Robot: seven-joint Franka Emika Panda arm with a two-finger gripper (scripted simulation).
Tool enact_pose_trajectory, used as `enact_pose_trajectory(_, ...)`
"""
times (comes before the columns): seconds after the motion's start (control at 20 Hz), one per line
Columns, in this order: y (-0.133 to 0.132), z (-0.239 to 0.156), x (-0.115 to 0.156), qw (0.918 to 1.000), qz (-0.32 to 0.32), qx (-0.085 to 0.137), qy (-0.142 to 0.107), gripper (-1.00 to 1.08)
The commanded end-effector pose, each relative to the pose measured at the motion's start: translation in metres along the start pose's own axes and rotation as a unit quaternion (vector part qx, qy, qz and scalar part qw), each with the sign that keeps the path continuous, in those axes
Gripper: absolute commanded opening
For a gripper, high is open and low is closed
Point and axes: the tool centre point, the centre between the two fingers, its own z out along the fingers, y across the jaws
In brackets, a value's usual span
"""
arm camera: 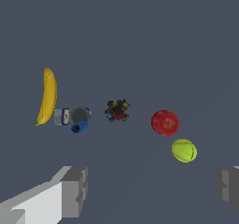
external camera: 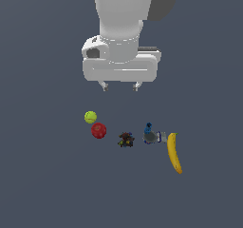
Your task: Pick up a designated object from a clutter of objects.
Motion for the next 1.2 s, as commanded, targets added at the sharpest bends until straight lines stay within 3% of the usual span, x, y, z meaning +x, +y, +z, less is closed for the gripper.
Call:
enact_pose_trajectory(0.0,0.000,0.000,0.000,1.0000,0.000,0.000,0.000,1.00)
enact_pose_trajectory(0.65,-0.025,-0.018,0.007,0.9997,-0.018,0.005,0.018,1.00)
enact_pose_trajectory(1.15,-0.041,0.021,0.013,0.9988,-0.048,0.000,0.012,1.00)
